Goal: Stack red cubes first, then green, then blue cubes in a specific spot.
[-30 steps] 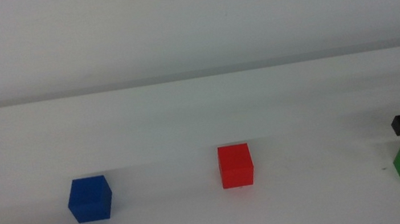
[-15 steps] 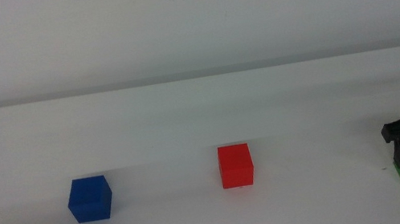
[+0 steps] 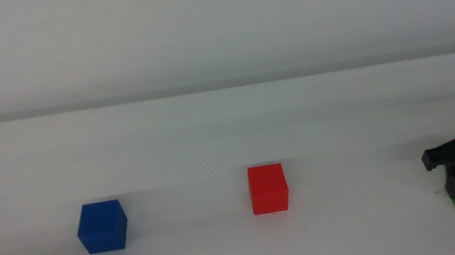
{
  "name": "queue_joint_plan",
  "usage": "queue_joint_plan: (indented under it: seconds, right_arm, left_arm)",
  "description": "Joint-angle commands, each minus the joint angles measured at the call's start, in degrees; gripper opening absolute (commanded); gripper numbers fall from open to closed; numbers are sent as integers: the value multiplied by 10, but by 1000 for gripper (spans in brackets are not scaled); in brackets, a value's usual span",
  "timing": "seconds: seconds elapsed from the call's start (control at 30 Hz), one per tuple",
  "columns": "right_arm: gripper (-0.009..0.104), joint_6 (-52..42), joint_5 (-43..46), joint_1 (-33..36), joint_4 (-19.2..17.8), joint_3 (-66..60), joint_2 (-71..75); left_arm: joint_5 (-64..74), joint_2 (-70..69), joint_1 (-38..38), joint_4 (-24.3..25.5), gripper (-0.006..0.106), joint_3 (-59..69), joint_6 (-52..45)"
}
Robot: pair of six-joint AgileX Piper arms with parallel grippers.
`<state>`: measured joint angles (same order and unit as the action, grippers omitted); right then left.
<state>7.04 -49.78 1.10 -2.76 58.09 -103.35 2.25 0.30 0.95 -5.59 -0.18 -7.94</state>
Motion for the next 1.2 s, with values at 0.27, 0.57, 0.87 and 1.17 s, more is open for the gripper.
queue_joint_plan:
  seconds: [0.27,0.57,0.87,1.17]
  right_arm:
    - [15,164,-133,127,-51,139,50]
    - [15,272,-219,291,-45,385,-74]
    - [15,282,-222,362,-47,461,-151]
    - [15,320,-228,393,-58,461,-165]
  left_arm:
    - [-3,-24,2,-5,94,23,3]
    - [-3,-24,2,-5,94,23,3]
    - [-3,-24,2,-5,94,23,3]
    - [-3,-24,2,-5,94,23,3]
